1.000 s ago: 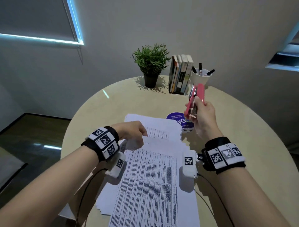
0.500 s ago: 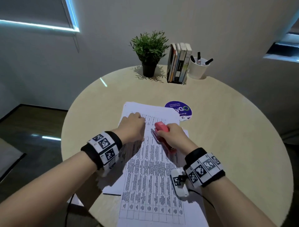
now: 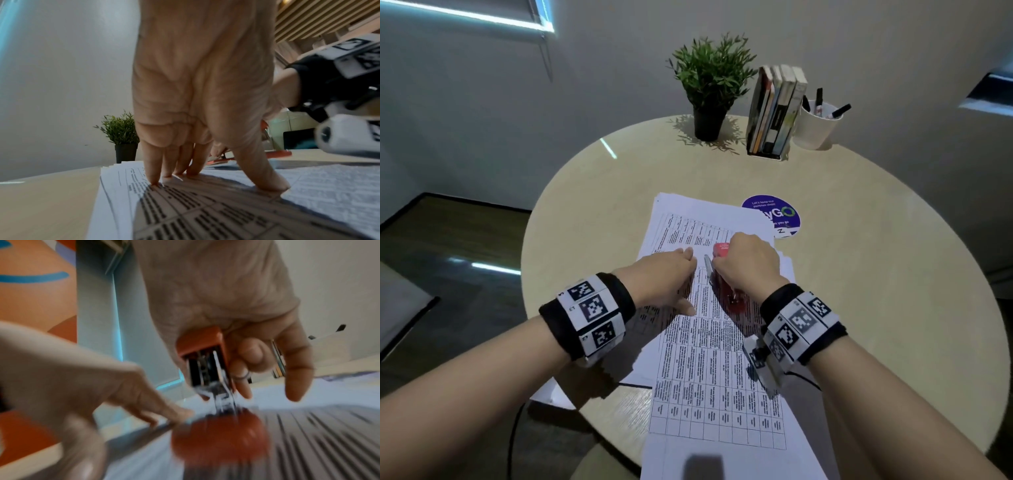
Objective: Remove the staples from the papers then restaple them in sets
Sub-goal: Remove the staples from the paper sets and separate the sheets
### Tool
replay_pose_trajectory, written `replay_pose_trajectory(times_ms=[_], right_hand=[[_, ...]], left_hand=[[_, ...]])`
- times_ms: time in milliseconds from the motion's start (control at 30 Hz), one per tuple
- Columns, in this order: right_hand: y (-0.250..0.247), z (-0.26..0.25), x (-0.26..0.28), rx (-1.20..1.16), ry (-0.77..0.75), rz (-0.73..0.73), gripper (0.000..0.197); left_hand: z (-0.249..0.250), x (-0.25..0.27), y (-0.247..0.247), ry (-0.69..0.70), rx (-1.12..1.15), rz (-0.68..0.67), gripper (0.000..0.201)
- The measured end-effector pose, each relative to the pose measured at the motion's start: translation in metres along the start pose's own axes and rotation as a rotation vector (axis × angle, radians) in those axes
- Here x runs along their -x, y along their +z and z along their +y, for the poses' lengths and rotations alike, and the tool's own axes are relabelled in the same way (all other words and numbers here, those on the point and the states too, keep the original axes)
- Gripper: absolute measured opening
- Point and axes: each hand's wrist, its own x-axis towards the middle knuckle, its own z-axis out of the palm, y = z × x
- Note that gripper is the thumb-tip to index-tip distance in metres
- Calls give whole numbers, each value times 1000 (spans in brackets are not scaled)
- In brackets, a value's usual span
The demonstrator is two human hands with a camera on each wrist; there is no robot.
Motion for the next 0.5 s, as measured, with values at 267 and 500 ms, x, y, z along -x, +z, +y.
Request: replay_pose_trajectory(times_ms=[267, 500], right_hand=[[-10, -10, -7, 8, 9, -65, 11], [3, -7, 1, 33, -48, 2, 30]], left_hand=[[-3, -2, 3, 6, -6, 7, 104], [-2, 0, 1, 17, -23, -21, 108]])
